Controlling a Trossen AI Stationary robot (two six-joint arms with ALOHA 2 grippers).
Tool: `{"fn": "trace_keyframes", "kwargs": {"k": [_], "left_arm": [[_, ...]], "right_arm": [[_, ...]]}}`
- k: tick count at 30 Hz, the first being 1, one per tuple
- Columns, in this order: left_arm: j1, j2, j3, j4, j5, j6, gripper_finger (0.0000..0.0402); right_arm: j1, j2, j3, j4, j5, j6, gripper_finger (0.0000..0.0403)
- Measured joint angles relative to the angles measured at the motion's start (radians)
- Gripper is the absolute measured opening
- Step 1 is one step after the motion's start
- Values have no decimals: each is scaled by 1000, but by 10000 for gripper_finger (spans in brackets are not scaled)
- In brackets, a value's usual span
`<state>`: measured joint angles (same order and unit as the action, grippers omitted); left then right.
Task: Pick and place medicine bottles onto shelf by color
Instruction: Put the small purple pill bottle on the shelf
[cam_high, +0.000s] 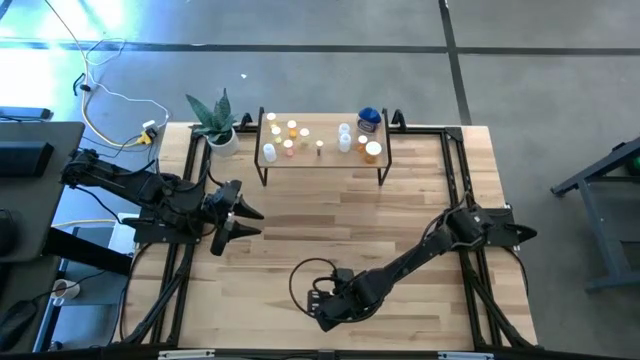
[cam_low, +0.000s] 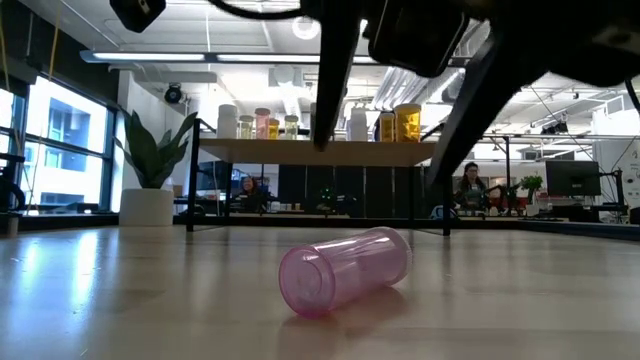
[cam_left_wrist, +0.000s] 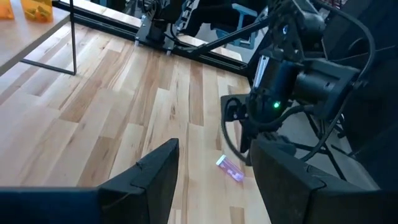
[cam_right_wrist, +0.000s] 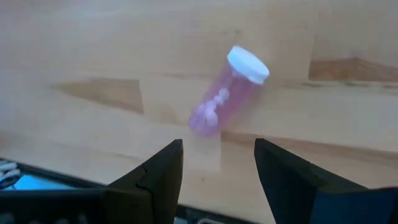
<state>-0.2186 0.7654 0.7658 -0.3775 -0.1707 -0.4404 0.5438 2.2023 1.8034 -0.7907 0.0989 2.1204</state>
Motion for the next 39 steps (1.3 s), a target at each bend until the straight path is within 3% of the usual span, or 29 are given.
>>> {"fn": "trace_keyframes", "kwargs": {"k": [28, 35, 39], "left_arm": [[0, 0, 0, 1, 0, -1, 188], [0, 0, 0, 1, -1, 22, 188], [0, 0, 0, 1, -1, 23, 188]], "right_arm": [[-37, 62, 0, 12, -43, 27, 190], [-39, 104, 2, 82, -149, 6, 190], [-38, 105, 2, 76, -144, -15, 190]]}}
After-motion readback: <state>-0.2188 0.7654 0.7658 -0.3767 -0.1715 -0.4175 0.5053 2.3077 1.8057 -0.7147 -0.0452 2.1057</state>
